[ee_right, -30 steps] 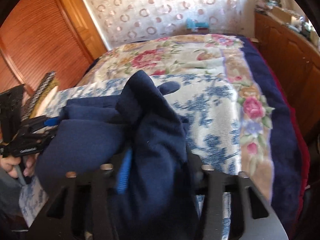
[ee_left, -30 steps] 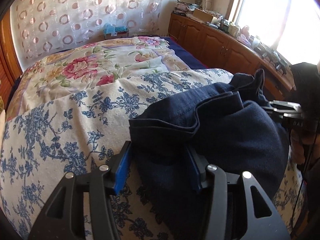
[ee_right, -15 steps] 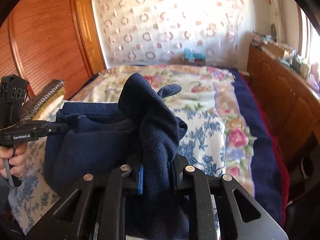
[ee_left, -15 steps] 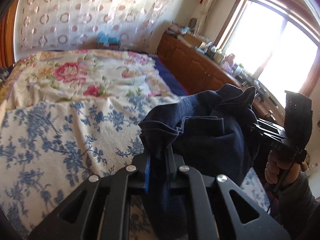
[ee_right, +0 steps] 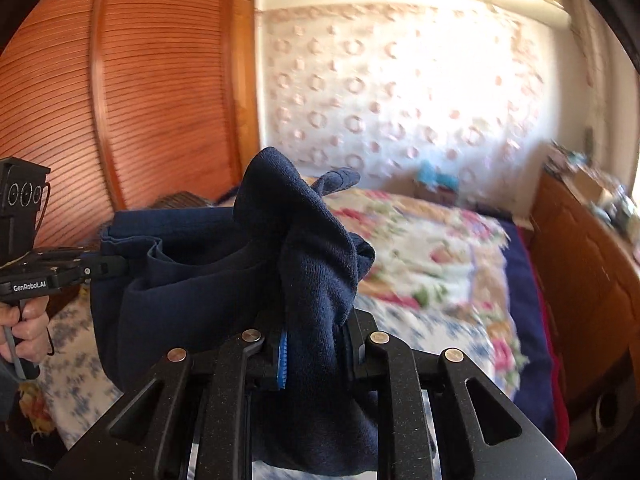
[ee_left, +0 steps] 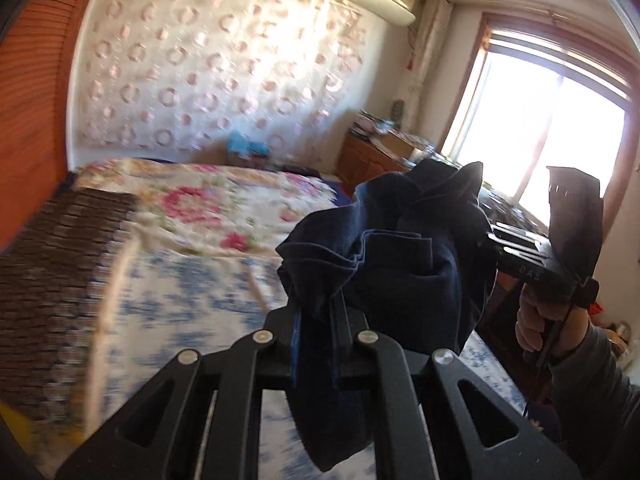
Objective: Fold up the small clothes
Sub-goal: 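Carry the bundle with both grippers onto the patterned pillow by the wardrobe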
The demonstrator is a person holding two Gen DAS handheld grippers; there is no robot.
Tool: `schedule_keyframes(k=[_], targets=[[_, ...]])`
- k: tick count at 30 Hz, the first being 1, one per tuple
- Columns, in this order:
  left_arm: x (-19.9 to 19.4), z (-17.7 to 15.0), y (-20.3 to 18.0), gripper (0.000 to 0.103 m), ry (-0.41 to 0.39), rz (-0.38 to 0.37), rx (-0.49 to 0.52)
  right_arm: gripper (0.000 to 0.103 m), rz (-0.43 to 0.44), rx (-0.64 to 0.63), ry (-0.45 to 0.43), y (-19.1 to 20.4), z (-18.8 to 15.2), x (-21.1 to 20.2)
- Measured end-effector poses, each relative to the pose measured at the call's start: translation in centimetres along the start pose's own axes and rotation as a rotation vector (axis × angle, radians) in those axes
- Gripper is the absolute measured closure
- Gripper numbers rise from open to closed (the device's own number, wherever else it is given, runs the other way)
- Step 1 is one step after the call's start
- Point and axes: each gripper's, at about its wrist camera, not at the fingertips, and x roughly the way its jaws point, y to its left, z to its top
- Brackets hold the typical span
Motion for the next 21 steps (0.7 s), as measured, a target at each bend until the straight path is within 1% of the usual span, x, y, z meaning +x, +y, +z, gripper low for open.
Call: schedule_keyframes(k=[1, 4, 10, 15, 18, 20, 21], targets=[[-1.6, 0.1, 1.1, 0.096, -0.023, 0.039, 0.008, 0.086, 0.021, -0.015, -0.01, 1.0, 0.7, 0.7], [-4.9, 0.0, 3.6, 0.096, -0.073, 0.116, 0.007, 0.086, 0.092, -0.072, -0.052, 5.0, 3.5, 3.4], [-11.0, -0.4, 10.5, 0.096, -0.164, 0.239, -0.068, 0.086, 0.203, -0.176, -0.07, 12.6, 8.7, 9.7], [-12.6, -1.0, 16.1, 0.096, -0.2, 0.315, -0.135, 0.086, 0.249, -0.274, -0.063, 18.5, 12.5, 14.9], [-11.9, -1.9, 19.4, 0.096, -0.193, 0.357, -0.178, 0.086, 0.267, -0.319, -0.025, 21.8, 14.4, 19.5], [-11.0, -2.6, 20.8, 0.096, -0.183, 0.4, -0.186, 0.086, 0.266, -0.329, 0.012, 23.5, 15.0, 22.8], [-10.2, -3.1, 21.6, 0.096, -0.161, 0.422, -0.188, 0.086, 0.272, -0.322, 0.036, 24.1, 14.9, 24.6]])
